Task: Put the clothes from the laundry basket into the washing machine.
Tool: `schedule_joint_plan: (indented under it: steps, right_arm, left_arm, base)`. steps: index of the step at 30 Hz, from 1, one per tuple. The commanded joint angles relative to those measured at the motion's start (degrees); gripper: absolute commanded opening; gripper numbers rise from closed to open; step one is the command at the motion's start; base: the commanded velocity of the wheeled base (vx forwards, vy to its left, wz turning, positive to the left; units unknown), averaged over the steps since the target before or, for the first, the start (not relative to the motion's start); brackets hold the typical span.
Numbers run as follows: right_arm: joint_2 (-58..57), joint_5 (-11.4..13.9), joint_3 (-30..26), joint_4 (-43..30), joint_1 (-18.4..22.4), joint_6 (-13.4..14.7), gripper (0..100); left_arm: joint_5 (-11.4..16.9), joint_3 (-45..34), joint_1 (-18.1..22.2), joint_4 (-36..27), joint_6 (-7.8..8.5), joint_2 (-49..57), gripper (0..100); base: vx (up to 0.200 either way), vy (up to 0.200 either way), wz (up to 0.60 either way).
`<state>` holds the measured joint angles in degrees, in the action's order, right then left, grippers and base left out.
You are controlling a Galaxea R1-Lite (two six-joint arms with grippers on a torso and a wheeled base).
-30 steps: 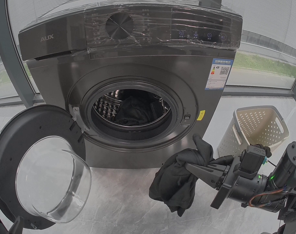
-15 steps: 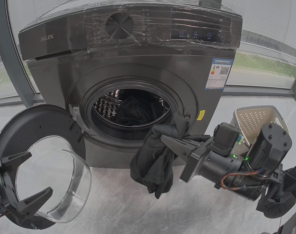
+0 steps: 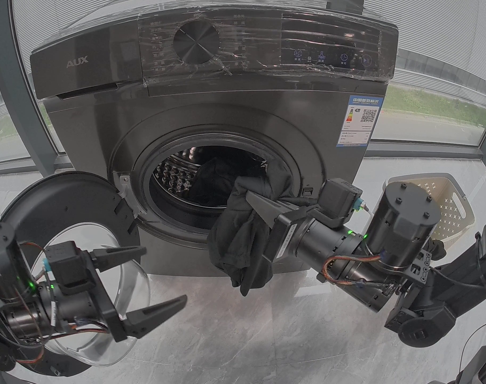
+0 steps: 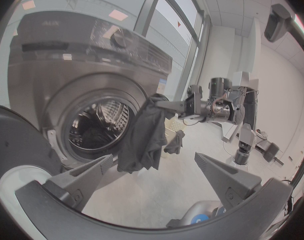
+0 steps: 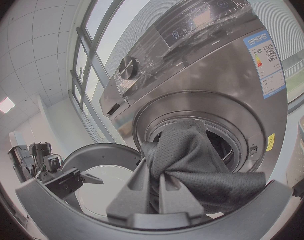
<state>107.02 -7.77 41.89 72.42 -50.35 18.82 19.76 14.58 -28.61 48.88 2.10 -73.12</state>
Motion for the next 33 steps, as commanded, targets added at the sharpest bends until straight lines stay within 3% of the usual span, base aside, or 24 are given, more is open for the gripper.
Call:
schedule_joint_plan:
  steps: [1, 6, 13, 18, 19, 28, 33]
  right_arm:
    - [2.8, -0.4, 1.1, 0.2, 0.4, -0.1, 0]
    - [3.1, -0.5, 1.1, 0.3, 0.7, -0.1, 0]
    - [3.1, -0.5, 1.1, 0.3, 0.8, -0.6, 0]
    - [3.1, -0.5, 1.0, 0.4, 0.8, -1.2, 0]
    - [3.1, -0.5, 1.1, 0.4, 0.7, -1.2, 0]
    - [2.8, -0.5, 1.0, 0.5, 0.7, -1.2, 0]
    - [2.7, -0.5, 0.9, 0.6, 0.7, -1.2, 0]
  left_arm:
    - [0.0, 0.3, -4.3, 1.7, 0.19, -10.9, 100]
    - [0.1, 1.1, -6.7, 3.5, 0.01, -16.5, 100]
    - [0.3, 2.8, -9.0, 11.7, -0.69, -27.7, 100]
    - [0.3, 4.4, -10.1, 16.2, -2.36, -33.1, 100]
    - [0.1, 5.5, -10.3, 17.9, -3.42, -35.2, 100]
    - [-0.4, 10.1, -10.3, 22.7, -7.28, -41.8, 100]
    - [-0.7, 11.0, -10.1, 22.9, -7.63, -41.9, 100]
  base:
    - [0.000, 0.000, 0.00]
    - [0.000, 0.000, 0.00]
    - [0.000, 0.000, 0.00]
    - [0.000, 0.000, 0.00]
    - [0.000, 0.000, 0.00]
    - [0.000, 0.000, 0.00]
    - [0.000, 0.000, 0.00]
